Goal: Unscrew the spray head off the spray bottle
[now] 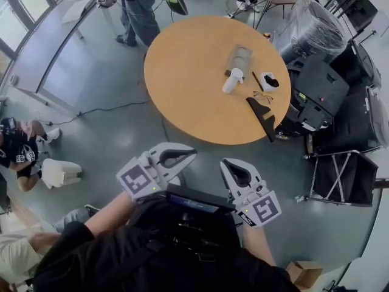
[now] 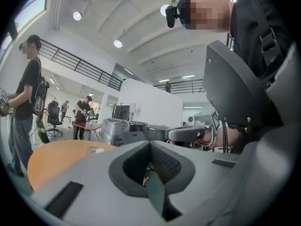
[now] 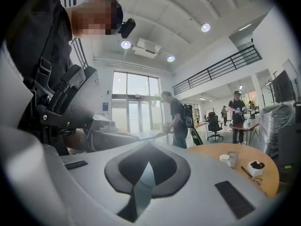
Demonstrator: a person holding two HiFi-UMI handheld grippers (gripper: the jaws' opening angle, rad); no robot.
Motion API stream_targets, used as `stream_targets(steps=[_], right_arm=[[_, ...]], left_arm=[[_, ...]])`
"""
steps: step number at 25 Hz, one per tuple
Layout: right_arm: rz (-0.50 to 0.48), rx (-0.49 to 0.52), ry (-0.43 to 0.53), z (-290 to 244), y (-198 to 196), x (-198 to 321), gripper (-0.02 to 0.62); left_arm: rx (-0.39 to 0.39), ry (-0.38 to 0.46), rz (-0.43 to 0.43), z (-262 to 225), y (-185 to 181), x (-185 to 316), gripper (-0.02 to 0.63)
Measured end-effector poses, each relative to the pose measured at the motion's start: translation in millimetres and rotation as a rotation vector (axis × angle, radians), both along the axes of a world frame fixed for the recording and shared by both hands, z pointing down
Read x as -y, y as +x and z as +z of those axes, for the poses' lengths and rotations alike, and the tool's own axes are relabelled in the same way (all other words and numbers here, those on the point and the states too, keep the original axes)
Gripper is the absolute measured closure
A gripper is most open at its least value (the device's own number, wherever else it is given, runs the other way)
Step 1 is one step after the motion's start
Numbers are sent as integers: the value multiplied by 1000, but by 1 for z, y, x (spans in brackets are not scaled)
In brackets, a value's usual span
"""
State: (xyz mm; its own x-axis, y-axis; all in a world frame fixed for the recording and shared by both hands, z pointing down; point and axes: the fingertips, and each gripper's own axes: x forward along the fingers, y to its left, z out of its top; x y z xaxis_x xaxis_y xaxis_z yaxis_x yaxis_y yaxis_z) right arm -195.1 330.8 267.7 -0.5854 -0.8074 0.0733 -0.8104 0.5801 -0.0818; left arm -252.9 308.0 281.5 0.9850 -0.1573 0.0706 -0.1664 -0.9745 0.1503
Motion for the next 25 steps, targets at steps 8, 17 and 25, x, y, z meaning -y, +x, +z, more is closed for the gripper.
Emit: stream_targets(steps=[8,17,25], right_arm=[[39,-2,-9,7,-4,13,569],[-4,8,-2,14,36,33,569],[-93,52,41,-1,98,51,569]], left_arm=[[-12,-25,15,11,-8,16,598],[-11,-21,-31,12,30,34,598],[5,-4,-96,1,97,46,598]])
